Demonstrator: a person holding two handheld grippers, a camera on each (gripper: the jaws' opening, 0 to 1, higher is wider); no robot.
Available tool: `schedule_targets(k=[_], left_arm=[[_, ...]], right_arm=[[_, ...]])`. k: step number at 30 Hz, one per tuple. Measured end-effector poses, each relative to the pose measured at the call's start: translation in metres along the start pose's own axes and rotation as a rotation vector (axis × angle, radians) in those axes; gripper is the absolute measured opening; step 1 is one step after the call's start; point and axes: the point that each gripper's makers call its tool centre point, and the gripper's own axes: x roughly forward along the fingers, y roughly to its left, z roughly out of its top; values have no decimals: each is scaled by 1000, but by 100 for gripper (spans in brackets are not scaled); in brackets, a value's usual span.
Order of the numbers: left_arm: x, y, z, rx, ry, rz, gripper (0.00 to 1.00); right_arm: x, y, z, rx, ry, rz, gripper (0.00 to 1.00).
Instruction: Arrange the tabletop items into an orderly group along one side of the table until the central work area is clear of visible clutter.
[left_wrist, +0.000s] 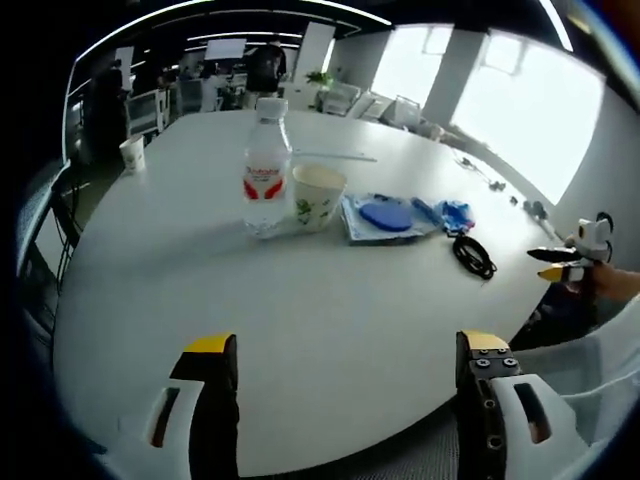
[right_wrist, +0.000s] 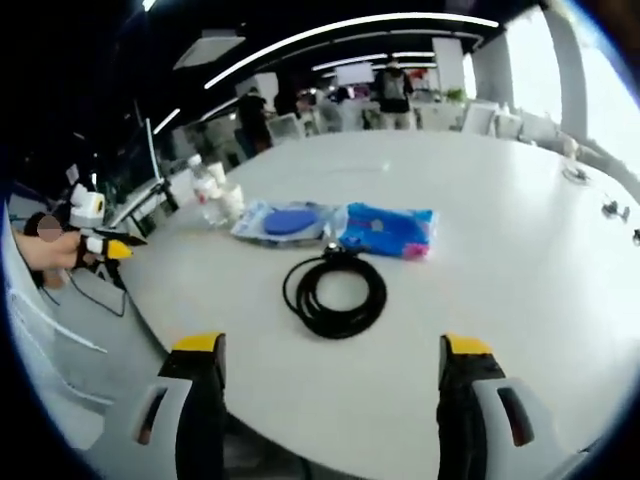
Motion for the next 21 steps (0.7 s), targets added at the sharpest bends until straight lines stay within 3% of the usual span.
schedule_targets(k=[10,21], left_arm=[[-2,2,2,-1,-6,-13,86],[6,2,8,-11,-6,-26,85]], right_arm=[[-5,-2,4,1,-4,-21,85],[-7,-2,-6,44,1,-42,84]])
